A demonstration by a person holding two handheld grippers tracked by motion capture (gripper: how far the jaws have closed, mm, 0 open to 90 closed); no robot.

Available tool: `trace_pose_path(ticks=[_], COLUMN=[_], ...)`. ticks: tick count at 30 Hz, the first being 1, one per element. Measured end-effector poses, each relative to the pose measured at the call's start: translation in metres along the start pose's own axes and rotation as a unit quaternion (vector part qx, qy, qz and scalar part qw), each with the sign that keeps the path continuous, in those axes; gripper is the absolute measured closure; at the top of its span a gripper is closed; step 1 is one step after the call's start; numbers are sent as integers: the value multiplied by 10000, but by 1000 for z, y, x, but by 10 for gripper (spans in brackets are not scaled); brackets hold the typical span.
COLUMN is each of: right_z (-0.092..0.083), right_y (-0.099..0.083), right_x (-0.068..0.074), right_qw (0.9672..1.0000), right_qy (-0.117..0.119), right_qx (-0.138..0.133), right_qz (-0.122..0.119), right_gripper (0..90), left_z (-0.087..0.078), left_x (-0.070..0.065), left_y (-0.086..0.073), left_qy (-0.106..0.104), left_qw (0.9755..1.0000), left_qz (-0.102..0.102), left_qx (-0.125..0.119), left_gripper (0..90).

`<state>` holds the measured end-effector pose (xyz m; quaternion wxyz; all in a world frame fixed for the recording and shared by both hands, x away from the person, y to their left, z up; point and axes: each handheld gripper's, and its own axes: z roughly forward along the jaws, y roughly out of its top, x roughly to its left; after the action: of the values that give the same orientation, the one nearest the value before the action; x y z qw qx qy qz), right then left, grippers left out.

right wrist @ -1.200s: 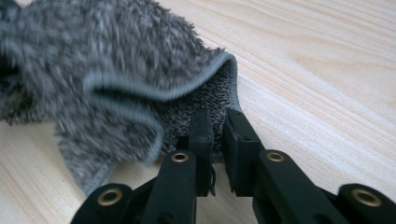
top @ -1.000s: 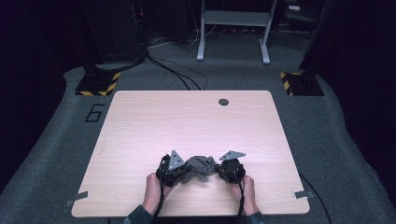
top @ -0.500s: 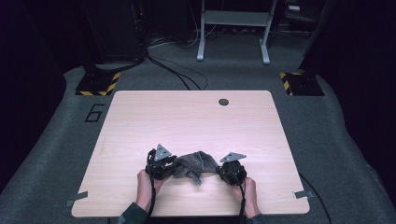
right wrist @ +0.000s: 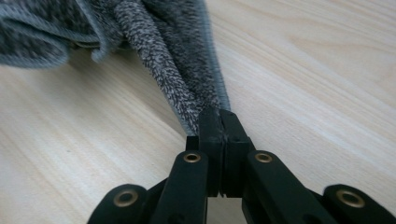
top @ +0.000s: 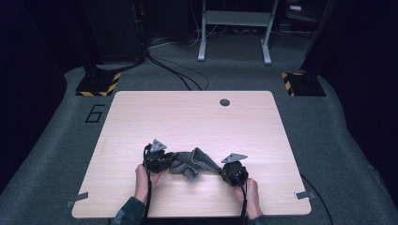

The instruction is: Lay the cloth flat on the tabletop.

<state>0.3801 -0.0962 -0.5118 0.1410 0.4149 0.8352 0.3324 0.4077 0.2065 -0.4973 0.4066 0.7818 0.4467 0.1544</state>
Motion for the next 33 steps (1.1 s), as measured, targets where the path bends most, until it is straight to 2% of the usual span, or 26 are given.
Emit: trace_pose_path(ticks=[2,4,5,9,11,12,13,16,18,19,22,25,26,27,28,29,30,31,32,33], right_z=[-2,-5,-7,-13,-14,-12,-11,-4,0,2,8,12,15,17,19,19,26,30,35,35], right_y=[1,3,4,10,12,17,20,27,32,35,39,40,42,43,45,45,47,49,49,49], right_x=[1,2,2,3,4,3,5,4,4,2,0,1,1,2,2,2,1,0,0,0], right_qw=[10000,10000,9999,9996,9995,9992,9993,9992,9993,9991,9994,9994,9994,9993,9992,9992,9990,9987,9986,9986], right_qy=[-4,0,-31,-41,-37,-23,-39,-51,-119,-162,-68,-84,-24,-15,12,12,123,148,166,166], right_qx=[-52,-73,-123,-261,-298,-335,-305,-292,-280,-259,-186,-121,-106,-104,-84,-84,-41,57,129,129], right_qz=[0,3,-23,-105,-103,-210,-192,-271,-222,-283,-291,-304,-325,-362,-385,-385,-427,-490,-490,-490], right_gripper=[862,852,848,833,824,806,788,713,670,642,554,533,516,520,536,536,607,652,700,700], left_z=[-8,-18,-18,-38,-40,-44,-46,-50,-48,-47,-37,-28,-20,-20,-13,-13,-7,-7,-5,-3], left_x=[-2,-8,-8,-30,-34,-41,-45,-56,-65,-70,-80,-85,-87,-87,-86,-86,-85,-85,-85,-84], left_y=[0,-1,-1,-5,-6,-7,-7,-6,-5,-5,-4,-4,-3,-3,-2,-2,-2,-2,-3,-4], left_qy=[108,186,186,262,253,248,274,241,236,199,62,13,29,29,42,42,172,172,256,261], left_qw=[9999,9997,9997,9981,9977,9971,9966,9952,9935,9927,9909,9900,9885,9885,9886,9886,9858,9858,9842,9829], left_qz=[-23,82,82,494,550,647,688,857,1057,1140,1334,1409,1511,1511,1496,1496,1629,1629,1707,1767], left_qx=[-56,-125,-125,-252,-295,-324,-349,-417,-353,-325,-170,-85,32,32,181,181,380,380,390,442], left_gripper=[449,381,360,329,320,317,316,318,318,318,319,323,345,360,382,439,495,533,595,595])
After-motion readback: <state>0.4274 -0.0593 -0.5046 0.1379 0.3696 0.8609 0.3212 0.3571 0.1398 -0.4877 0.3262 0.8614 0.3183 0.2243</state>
